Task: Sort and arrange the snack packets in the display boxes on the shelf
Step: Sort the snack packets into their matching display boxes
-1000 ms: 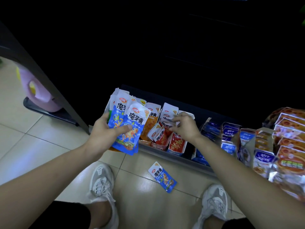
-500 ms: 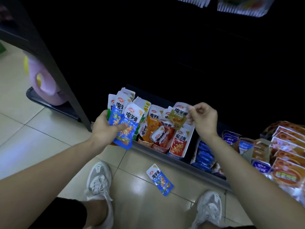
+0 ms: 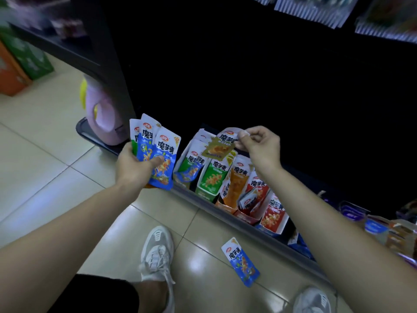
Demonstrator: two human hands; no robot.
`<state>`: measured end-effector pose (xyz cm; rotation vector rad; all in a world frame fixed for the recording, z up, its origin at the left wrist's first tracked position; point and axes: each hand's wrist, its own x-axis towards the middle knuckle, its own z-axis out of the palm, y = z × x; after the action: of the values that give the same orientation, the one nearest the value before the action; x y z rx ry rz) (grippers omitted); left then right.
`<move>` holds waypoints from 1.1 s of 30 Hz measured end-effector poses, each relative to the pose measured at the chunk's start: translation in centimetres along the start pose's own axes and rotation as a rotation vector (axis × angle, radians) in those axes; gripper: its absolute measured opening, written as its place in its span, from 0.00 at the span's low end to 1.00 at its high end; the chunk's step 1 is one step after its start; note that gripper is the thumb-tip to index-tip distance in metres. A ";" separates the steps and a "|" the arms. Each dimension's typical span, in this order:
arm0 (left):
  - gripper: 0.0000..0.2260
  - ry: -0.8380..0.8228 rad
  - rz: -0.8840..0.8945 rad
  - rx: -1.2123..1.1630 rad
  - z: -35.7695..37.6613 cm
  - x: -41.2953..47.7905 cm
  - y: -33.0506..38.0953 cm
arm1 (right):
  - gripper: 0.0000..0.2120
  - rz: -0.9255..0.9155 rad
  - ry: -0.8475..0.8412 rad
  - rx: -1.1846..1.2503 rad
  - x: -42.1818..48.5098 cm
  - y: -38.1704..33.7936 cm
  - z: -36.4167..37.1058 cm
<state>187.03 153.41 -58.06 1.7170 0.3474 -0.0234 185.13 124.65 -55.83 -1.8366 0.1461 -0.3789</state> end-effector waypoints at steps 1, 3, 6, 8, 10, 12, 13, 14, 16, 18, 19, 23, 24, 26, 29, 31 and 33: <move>0.18 -0.016 0.011 0.015 -0.2 0.1 -0.3 | 0.06 0.003 -0.016 0.005 0.4 0.4 1.0; 0.19 -0.040 0.034 0.060 -0.5 0.3 -0.9 | 0.06 -0.003 -0.054 0.009 1.1 1.0 2.7; 0.18 -0.046 0.041 0.088 -0.9 0.5 -1.6 | 0.03 -0.041 -0.116 -0.020 2.1 1.9 4.9; 0.18 -0.044 0.044 0.097 -1.0 0.6 -1.8 | 0.02 -0.031 -0.164 -0.076 2.6 3.0 6.1; 0.18 -0.053 0.039 0.088 -1.1 0.7 -2.0 | 0.02 0.029 -0.214 -0.142 2.9 4.5 7.1; 0.19 -0.066 0.027 0.070 -1.1 0.8 -2.1 | 0.05 0.132 -0.302 -0.184 2.9 5.3 7.7; 0.19 -0.080 0.021 0.064 -1.0 0.7 -2.1 | 0.08 0.192 -0.346 -0.183 2.7 5.4 7.8; 0.20 -0.095 0.012 0.057 -1.0 0.6 -2.1 | 0.12 0.244 -0.382 -0.175 2.7 5.5 7.9; 0.20 -0.115 -0.003 0.026 -0.8 0.5 -2.2 | 0.21 0.302 -0.426 -0.154 2.5 5.4 7.7; 0.19 -0.130 -0.031 -0.025 -0.6 0.1 -1.9 | 0.26 0.299 -0.389 -0.115 1.9 4.9 7.1; 0.18 -0.148 -0.052 -0.065 -0.5 -0.2 -1.6 | 0.26 0.290 -0.340 -0.078 1.4 4.4 6.7; 0.18 -0.280 -0.141 -0.152 0.5 -2.1 -0.7 | 0.23 0.387 -0.257 0.174 -2.9 1.6 5.3; 0.18 -0.322 -0.156 -0.158 0.8 -2.7 -0.7 | 0.24 0.443 -0.276 0.227 -4.2 1.0 5.0; 0.19 -0.419 -0.173 -0.167 1.8 -4.0 -1.0 | 0.25 0.535 -0.310 0.330 -6.5 0.1 4.8; 0.20 -0.589 -0.163 -0.163 3.6 -6.7 -1.2 | 0.22 0.588 -0.297 0.477 -9.3 0.0 4.4; 0.20 -0.678 -0.172 -0.145 4.8 -8.5 -1.7 | 0.17 0.614 -0.259 0.587 -10.8 0.2 3.8; 0.22 -0.738 -0.162 -0.084 5.9 -10.1 -2.2 | 0.15 0.631 -0.201 0.664 -12.0 0.7 2.6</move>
<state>177.90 145.82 -59.11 1.4756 -0.0654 -0.7305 174.74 130.27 -59.36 -1.0845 0.3957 0.1916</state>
